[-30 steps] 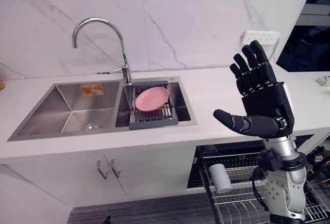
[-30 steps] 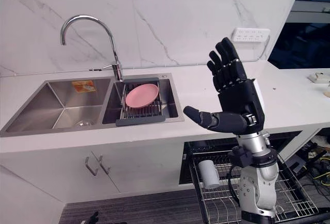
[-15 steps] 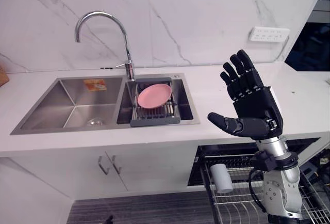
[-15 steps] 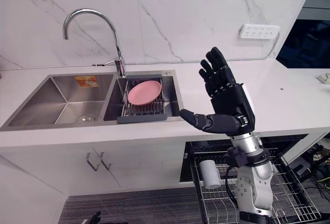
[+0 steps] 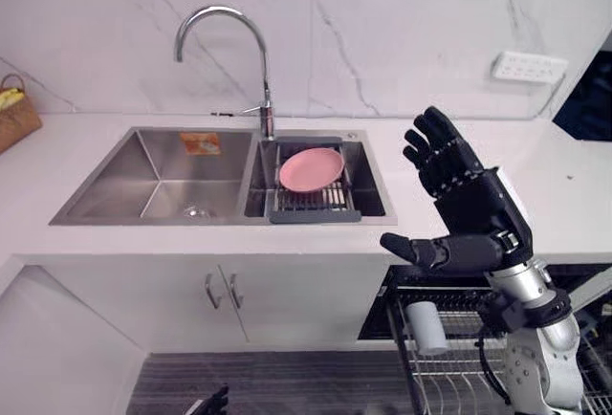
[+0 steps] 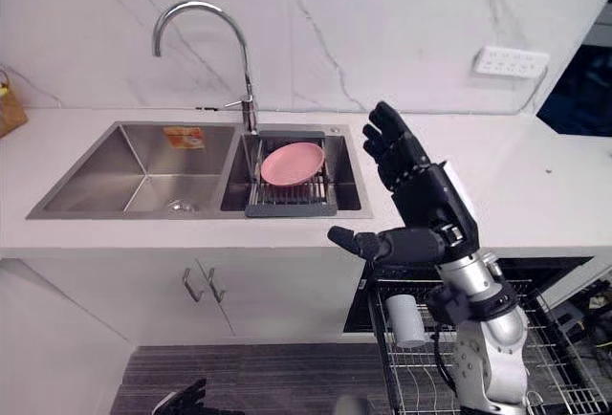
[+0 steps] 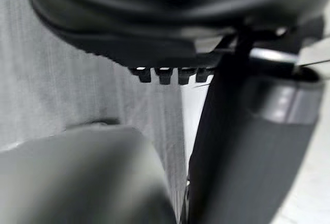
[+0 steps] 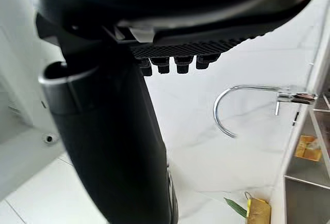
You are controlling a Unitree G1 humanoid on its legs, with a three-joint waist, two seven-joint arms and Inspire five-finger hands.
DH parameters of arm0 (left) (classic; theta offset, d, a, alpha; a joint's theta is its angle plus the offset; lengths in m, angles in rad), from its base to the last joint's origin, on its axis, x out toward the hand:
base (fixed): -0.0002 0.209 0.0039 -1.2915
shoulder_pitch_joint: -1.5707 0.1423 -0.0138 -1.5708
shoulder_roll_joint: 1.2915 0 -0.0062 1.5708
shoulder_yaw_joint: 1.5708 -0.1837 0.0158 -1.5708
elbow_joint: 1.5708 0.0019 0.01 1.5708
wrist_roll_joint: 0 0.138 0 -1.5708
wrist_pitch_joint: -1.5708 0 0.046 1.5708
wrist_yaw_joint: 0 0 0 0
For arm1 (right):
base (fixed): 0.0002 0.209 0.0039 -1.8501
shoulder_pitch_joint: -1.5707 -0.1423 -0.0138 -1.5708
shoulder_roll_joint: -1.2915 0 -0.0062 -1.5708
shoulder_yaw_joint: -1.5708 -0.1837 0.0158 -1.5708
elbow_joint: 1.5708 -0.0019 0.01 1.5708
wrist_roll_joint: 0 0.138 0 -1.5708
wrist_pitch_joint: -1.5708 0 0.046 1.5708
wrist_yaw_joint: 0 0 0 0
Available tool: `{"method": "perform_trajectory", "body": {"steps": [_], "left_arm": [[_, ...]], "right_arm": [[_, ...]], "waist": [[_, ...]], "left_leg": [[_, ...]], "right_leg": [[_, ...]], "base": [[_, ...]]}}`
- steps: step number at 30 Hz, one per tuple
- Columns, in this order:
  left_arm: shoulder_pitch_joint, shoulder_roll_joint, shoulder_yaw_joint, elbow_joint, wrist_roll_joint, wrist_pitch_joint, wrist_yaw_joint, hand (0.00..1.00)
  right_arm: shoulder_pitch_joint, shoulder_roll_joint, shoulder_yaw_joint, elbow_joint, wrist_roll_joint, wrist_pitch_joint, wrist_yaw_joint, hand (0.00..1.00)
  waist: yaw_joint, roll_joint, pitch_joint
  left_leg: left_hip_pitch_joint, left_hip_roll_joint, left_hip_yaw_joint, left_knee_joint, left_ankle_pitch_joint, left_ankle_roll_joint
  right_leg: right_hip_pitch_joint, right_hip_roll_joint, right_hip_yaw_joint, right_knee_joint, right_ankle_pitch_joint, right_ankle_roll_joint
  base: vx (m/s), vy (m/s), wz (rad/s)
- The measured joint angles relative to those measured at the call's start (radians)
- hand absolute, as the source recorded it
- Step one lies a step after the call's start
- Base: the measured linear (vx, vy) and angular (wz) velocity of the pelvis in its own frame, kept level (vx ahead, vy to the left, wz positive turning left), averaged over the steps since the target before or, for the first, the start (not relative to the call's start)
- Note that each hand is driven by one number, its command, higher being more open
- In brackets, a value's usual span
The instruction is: Walk over to the sink, pick up the cup, carry it to the dishwasher, place the cup inside the dishwasher, then close the dishwasher door
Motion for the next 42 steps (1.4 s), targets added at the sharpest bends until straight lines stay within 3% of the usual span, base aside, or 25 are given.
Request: {"method": "perform_trajectory", "body": {"steps": [2, 4, 5, 6, 9, 12, 13, 15, 16, 17, 18, 19, 21, 22, 23, 24, 25, 28, 29, 35, 39, 42], "left_arm": [[0.015, 0.002, 0.036, 0.011, -0.048, 0.032, -0.01, 1.0], [0.042, -0.011, 0.079, 0.043, -0.086, 0.033, -0.003, 1.0], [0.042, -0.016, 0.087, 0.05, -0.08, 0.032, 0.004, 1.0], [0.038, -0.026, 0.086, 0.051, -0.042, 0.024, 0.013, 1.0], [0.018, -0.036, 0.095, 0.042, 0.019, 0.002, 0.017, 1.0], [0.008, -0.048, 0.105, 0.034, 0.093, -0.038, 0.025, 1.0], [0.007, -0.055, 0.105, 0.026, 0.116, -0.049, 0.03, 1.0], [0.009, -0.081, 0.103, -0.016, 0.153, -0.055, 0.048, 1.0], [0.02, -0.102, 0.109, -0.047, 0.172, -0.056, 0.057, 1.0], [0.025, -0.107, 0.109, -0.057, 0.175, -0.057, 0.06, 1.0], [0.029, -0.11, 0.098, -0.061, 0.189, -0.022, 0.057, 1.0], [0.039, -0.111, 0.104, -0.069, 0.181, -0.015, 0.023, 1.0], [0.059, -0.107, 0.109, -0.1, 0.119, -0.007, -0.058, 1.0], [0.092, -0.123, 0.113, -0.154, 0.067, 0.01, -0.09, 1.0], [0.106, -0.142, 0.116, -0.166, 0.059, 0.014, -0.086, 1.0], [0.112, -0.153, 0.127, -0.178, 0.048, 0.029, -0.08, 1.0], [0.12, -0.15, 0.126, -0.202, 0.038, 0.041, -0.08, 1.0], [0.129, -0.158, 0.127, -0.229, 0.035, 0.071, -0.044, 1.0], [0.128, -0.13, 0.12, -0.17, 0.093, 0.137, 0.09, 1.0], [0.121, -0.126, 0.12, -0.142, 0.089, 0.112, 0.087, 1.0], [0.08, -0.108, 0.125, -0.018, 0.03, 0.066, 0.075, 1.0], [0.05, -0.084, 0.126, 0.087, -0.018, 0.028, 0.069, 1.0]], "right_arm": [[0.0, 0.0, 0.0, -0.001, 0.001, -0.008, 0.006, 1.0], [0.0, -0.002, -0.002, -0.01, 0.007, -0.036, 0.02, 1.0], [0.0, -0.005, -0.008, -0.015, 0.009, -0.037, 0.019, 1.0], [0.0, -0.02, -0.023, -0.022, 0.009, -0.036, 0.006, 1.0], [-0.032, -0.069, -0.047, -0.028, 0.009, -0.012, -0.059, 1.0], [-0.038, -0.074, -0.07, -0.028, 0.008, -0.001, -0.088, 1.0], [-0.038, -0.075, -0.079, -0.031, 0.007, -0.001, -0.095, 1.0], [-0.038, -0.077, -0.106, -0.067, 0.007, -0.002, -0.113, 1.0], [-0.038, -0.076, -0.11, -0.094, 0.006, -0.004, -0.122, 1.0], [-0.037, -0.073, -0.111, -0.102, 0.005, -0.007, -0.123, 1.0], [-0.044, -0.071, -0.117, -0.103, 0.007, -0.03, -0.132, 1.0], [-0.069, -0.07, -0.121, -0.1, 0.008, -0.042, -0.147, 1.0], [-0.089, -0.068, -0.125, -0.097, 0.007, -0.041, -0.169, 1.0], [-0.119, -0.067, -0.119, -0.095, 0.007, -0.037, -0.184, 1.0], [-0.13, -0.067, -0.1, -0.096, 0.007, -0.035, -0.183, 1.0], [-0.139, -0.046, -0.06, -0.106, 0.007, -0.038, -0.177, 1.0], [-0.138, -0.035, -0.008, -0.125, 0.007, -0.037, -0.167, 1.0], [-0.132, -0.028, 0.046, -0.166, 0.004, -0.034, -0.146, 1.0], [-0.005, 0.003, 0.024, -0.268, 0.045, -0.034, -0.098, 1.0], [-0.009, 0.003, 0.027, -0.261, 0.045, -0.033, -0.1, 1.0], [-0.014, -0.003, 0.051, -0.234, 0.037, -0.012, -0.117, 1.0], [-0.024, -0.044, 0.048, -0.182, -0.111, -0.002, -0.185, 1.0]], "waist": [[0.002, -0.006, -0.005], [-0.004, -0.008, -0.026], [-0.008, -0.004, -0.032], [-0.012, 0.019, -0.05], [-0.001, 0.054, -0.06], [-0.003, 0.063, -0.059], [-0.004, 0.069, -0.056], [-0.003, 0.101, -0.039], [-0.007, 0.12, -0.028], [-0.006, 0.111, -0.022], [-0.002, 0.115, -0.025], [0.004, 0.104, -0.017], [0.027, 0.095, -0.011], [0.042, 0.101, -0.007], [0.056, 0.108, -0.008], [0.059, 0.11, 0.002], [0.059, 0.098, 0.009], [0.066, 0.097, 0.01], [0.057, 0.07, -0.114], [0.061, 0.069, -0.114], [0.075, 0.068, -0.114], [0.072, 0.061, -0.123]], "left_leg": [[0.034, -0.001, 0.002, -0.025, -0.015, -0.004], [0.066, -0.004, -0.005, -0.015, -0.053, -0.021], [0.07, -0.001, -0.015, -0.005, -0.064, -0.024], [0.069, 0.027, -0.03, 0.007, -0.086, -0.04], [0.071, 0.07, -0.037, 0.005, -0.091, -0.049], [0.056, 0.074, -0.034, 0.119, -0.089, -0.053], [0.034, 0.074, -0.024, 0.211, -0.089, -0.053], [-0.053, 0.102, 0.046, 0.478, -0.056, -0.094], [-0.089, 0.122, 0.089, 0.609, 0.01, -0.094], [-0.105, 0.133, 0.105, 0.663, -0.007, -0.09], [-0.151, 0.134, 0.124, 0.675, -0.114, -0.077], [-0.212, 0.116, 0.12, 0.603, -0.172, -0.07], [-0.284, 0.109, 0.083, 0.473, -0.175, -0.075], [-0.309, 0.111, -0.008, 0.316, -0.115, -0.113], [-0.26, 0.115, -0.046, 0.272, -0.072, -0.131], [-0.201, 0.117, -0.039, 0.18, 0.002, -0.119], [-0.193, 0.113, -0.023, 0.157, 0.02, -0.11], [-0.176, 0.122, 0.01, 0.143, 0.024, -0.115], [-0.089, 0.141, 0.028, -0.024, 0.118, -0.141], [-0.081, 0.141, 0.034, -0.044, 0.135, -0.135], [-0.019, 0.147, 0.072, -0.147, 0.182, -0.143], [0.026, 0.157, 0.096, -0.225, 0.212, -0.148]], "right_leg": [[-0.006, 0.025, -0.012, -0.097, 0.051, 0.004], [0.01, 0.051, -0.02, -0.166, 0.142, -0.028], [0.024, 0.052, -0.022, -0.18, 0.192, -0.018], [0.04, 0.074, -0.046, -0.202, 0.204, -0.012], [0.058, 0.114, -0.065, -0.236, 0.191, -0.029], [0.115, 0.118, -0.071, -0.261, 0.165, -0.031], [0.145, 0.116, -0.07, -0.273, 0.156, -0.03], [0.212, 0.125, -0.067, -0.302, 0.13, -0.04], [0.264, 0.118, -0.053, -0.333, 0.117, -0.051], [0.287, 0.11, -0.039, -0.35, 0.117, -0.051], [0.309, 0.093, -0.014, -0.375, 0.12, -0.045], [0.31, 0.069, 0.014, -0.384, 0.122, -0.042], [0.309, 0.052, 0.048, -0.393, 0.121, -0.042], [0.305, 0.054, 0.099, -0.388, 0.094, -0.002], [0.299, 0.06, 0.121, -0.375, 0.079, 0.02], [0.29, 0.067, 0.15, -0.347, 0.06, 0.027], [0.274, 0.065, 0.176, -0.335, 0.062, 0.032], [0.268, 0.075, 0.205, -0.34, 0.065, 0.035], [0.27, 0.109, 0.285, -0.471, 0.199, 0.007], [0.276, 0.099, 0.265, -0.494, 0.209, 0.007], [0.287, 0.054, 0.112, -0.519, 0.227, 0.018], [0.298, 0.038, 0.023, -0.526, 0.224, 0.022]], "base": [[0.2, -0.003, 0.0], [0.33, -0.042, 0.08], [0.42, -0.075, 0.26], [0.45, -0.081, 0.27], [0.47, -0.088, 0.03], [0.33, -0.08, -0.03], [0.23, -0.058, -0.14], [0.33, -0.057, -0.31], [0.27, 0.022, -0.37], [0.26, 0.094, -0.4], [0.23, 0.113, -0.45], [0.22, 0.115, -0.46], [0.17, 0.168, -0.31], [0.15, 0.209, -0.36], [0.19, 0.25, -0.4], [0.17, 0.181, -0.4], [0.14, 0.136, -0.29], [0.04, 0.016, -0.3], [0.0, 0.0, -0.09], [0.0, 0.001, -0.03], [-0.03, -0.004, -0.2], [-0.02, -0.028, -0.1]]}}
